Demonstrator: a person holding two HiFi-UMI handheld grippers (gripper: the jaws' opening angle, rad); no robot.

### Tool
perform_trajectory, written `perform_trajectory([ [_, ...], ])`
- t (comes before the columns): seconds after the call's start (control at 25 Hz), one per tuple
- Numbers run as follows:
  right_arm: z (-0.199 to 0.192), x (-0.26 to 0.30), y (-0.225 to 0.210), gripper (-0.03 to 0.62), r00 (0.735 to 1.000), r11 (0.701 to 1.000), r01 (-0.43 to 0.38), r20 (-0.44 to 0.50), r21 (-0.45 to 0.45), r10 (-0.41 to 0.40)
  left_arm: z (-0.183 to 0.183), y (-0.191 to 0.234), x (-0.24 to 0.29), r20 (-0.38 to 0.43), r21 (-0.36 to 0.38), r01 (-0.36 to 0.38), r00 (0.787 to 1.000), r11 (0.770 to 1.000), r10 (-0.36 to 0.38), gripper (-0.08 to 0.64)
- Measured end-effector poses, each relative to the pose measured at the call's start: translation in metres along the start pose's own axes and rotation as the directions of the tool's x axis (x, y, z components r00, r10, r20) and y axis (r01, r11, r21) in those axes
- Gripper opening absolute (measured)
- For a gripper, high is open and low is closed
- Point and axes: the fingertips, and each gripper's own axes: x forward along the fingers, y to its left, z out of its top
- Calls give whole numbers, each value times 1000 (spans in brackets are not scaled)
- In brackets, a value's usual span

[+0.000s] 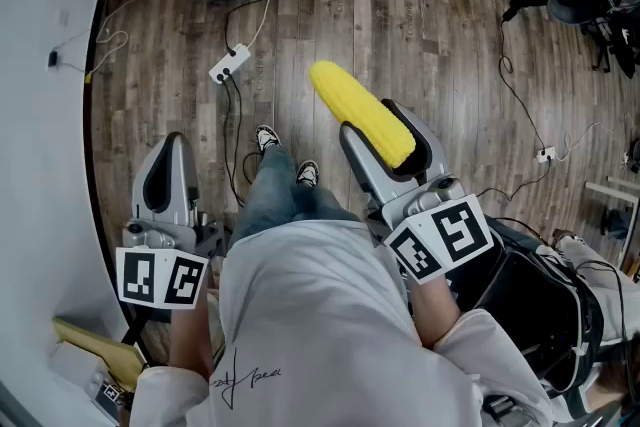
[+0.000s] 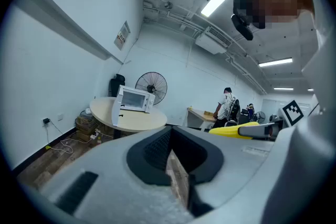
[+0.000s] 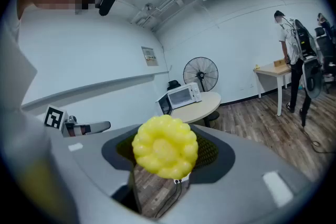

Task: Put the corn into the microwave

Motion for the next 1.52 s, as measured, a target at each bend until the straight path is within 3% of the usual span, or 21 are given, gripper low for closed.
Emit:
perform_trajectory([
  [0.32,-12,-11,27,259,999,999,-25,39,22,24,-17,-13,-27,-5,-34,41,999,999,-41,-9],
  [0.72,14,-12,33,259,992,997,-69,106,34,65,-4,-31,-15,30,-18,98,995,995,-97,-9],
  [1.04,43,20,13,259,988,997,-66,145,38,60,12,-27,38,28,-9,150,988,989,-150,-9],
  [1.52,88,121,-10,259,989,997,-52,141,54,44,60,25,131,0,1,172,985,985,-172,-9],
])
